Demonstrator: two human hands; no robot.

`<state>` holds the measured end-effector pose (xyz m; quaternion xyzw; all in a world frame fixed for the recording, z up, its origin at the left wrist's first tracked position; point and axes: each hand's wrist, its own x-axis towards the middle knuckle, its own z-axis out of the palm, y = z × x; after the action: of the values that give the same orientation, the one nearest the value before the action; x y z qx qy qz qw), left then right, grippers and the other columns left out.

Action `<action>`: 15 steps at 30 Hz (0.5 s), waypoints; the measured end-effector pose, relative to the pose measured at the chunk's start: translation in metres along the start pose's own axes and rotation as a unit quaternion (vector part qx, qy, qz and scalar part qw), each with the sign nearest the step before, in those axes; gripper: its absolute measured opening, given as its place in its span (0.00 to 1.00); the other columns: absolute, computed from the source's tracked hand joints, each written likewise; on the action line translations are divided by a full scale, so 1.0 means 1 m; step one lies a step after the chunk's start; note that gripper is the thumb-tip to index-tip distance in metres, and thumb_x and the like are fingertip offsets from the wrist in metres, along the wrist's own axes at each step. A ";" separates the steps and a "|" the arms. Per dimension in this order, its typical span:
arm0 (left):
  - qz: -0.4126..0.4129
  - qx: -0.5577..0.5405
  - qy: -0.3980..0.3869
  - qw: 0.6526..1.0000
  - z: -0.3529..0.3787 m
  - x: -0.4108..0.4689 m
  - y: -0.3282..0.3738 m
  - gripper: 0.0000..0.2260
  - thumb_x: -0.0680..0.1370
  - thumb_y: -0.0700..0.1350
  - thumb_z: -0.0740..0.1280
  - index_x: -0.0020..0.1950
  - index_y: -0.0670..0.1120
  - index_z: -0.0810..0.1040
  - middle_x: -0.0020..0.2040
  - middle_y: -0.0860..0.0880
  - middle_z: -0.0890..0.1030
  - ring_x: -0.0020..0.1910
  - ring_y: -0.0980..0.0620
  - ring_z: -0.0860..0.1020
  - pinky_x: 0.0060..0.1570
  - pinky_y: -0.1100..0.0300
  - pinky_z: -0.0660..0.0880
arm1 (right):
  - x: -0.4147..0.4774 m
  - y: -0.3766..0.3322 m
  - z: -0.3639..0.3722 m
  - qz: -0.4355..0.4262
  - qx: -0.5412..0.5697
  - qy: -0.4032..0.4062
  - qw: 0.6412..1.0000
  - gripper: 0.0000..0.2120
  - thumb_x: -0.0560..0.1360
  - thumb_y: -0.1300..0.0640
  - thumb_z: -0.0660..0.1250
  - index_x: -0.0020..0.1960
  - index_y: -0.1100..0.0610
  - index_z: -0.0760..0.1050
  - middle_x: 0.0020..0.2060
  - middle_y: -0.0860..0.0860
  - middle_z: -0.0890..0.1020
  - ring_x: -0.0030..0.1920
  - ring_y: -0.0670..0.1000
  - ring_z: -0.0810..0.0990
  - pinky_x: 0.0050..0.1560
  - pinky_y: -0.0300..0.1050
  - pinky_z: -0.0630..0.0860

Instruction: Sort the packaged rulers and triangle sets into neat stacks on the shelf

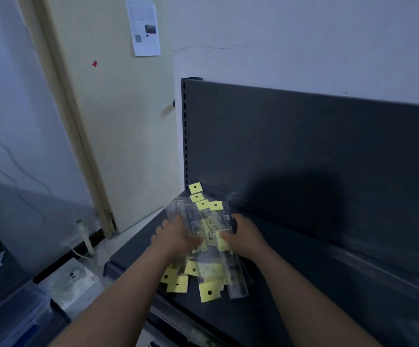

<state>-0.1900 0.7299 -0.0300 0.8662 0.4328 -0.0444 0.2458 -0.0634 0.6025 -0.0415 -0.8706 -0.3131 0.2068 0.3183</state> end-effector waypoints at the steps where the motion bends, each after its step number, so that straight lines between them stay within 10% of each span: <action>1: 0.016 0.015 -0.023 0.999 0.002 0.004 -0.004 0.44 0.70 0.65 0.68 0.78 0.55 0.47 0.73 0.39 0.63 0.71 0.35 0.63 0.69 0.43 0.63 | -0.005 0.000 0.000 0.014 0.000 0.003 1.000 0.29 0.76 0.49 0.66 0.72 0.58 0.63 0.68 0.57 0.68 0.66 0.55 0.70 0.64 0.48 0.70; 5: 0.066 0.033 -0.083 0.994 0.032 0.057 -0.027 0.47 0.52 0.83 0.61 0.66 0.63 0.62 0.65 0.45 0.76 0.60 0.41 0.76 0.59 0.41 0.72 | -0.029 0.000 -0.005 0.050 -0.001 0.026 0.998 0.35 0.77 0.48 0.65 0.77 0.58 0.54 0.74 0.56 0.61 0.72 0.55 0.64 0.67 0.45 0.65; 10: 0.117 0.124 0.027 0.985 -0.007 -0.016 0.011 0.34 0.77 0.63 0.60 0.76 0.47 0.56 0.76 0.39 0.60 0.74 0.39 0.59 0.69 0.43 0.59 | -0.064 0.004 -0.013 0.071 0.000 0.082 0.994 0.33 0.77 0.48 0.65 0.77 0.57 0.56 0.73 0.56 0.62 0.71 0.54 0.64 0.67 0.45 0.65; 15: 0.280 0.055 0.012 0.958 0.011 -0.040 0.053 0.23 0.79 0.58 0.60 0.68 0.45 0.70 0.66 0.44 0.74 0.62 0.44 0.74 0.59 0.51 0.72 | -0.105 0.029 -0.032 0.094 -0.062 0.152 0.982 0.29 0.77 0.49 0.65 0.74 0.56 0.62 0.71 0.56 0.67 0.69 0.55 0.67 0.68 0.45 0.65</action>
<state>-0.1726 0.6693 -0.0077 0.9654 0.1726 0.0127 0.1949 -0.1087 0.5001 -0.0214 -0.9354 -0.1902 0.0808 0.2868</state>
